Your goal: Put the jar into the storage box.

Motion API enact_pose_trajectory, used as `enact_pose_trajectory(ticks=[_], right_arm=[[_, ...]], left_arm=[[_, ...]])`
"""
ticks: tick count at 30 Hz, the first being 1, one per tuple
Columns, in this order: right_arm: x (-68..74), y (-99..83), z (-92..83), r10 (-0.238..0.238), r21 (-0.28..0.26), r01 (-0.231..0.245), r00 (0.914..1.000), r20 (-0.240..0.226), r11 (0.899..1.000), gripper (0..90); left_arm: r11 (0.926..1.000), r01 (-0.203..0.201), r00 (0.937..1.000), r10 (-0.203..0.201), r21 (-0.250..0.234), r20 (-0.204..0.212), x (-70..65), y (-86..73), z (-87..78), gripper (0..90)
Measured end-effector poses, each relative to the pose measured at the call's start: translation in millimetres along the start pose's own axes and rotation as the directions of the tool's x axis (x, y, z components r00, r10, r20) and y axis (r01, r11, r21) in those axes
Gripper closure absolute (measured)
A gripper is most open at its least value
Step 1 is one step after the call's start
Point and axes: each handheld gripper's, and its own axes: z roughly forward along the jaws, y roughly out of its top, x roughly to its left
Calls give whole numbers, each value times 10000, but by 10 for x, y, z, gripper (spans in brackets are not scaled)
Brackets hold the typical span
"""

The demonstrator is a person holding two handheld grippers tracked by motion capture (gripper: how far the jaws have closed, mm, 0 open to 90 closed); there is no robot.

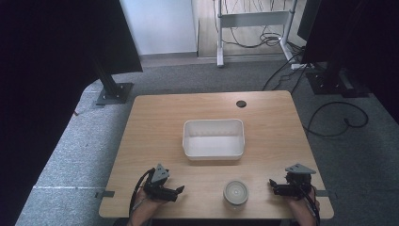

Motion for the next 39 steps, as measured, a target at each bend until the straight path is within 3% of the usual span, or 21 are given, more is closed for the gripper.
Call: enact_pose_trajectory(ticks=[7, 23, 39], right_arm=[[0, 0, 0, 2, -1, -2, 10000, 0, 10000, 20], [0, 0, 0, 1, 1, -1, 10000, -1, 10000, 20], [0, 0, 0, -1, -2, 1, 10000, 0, 10000, 20]], left_arm=[[9999, -56, 9998, 59, -143, 182, -61, 36, -9, 69], [9975, -614, 9950, 638, -338, 765, -287, 200, 39, 67], [9933, -1085, 9808, 1134, -387, 1585, -544, 345, 172, 55]])
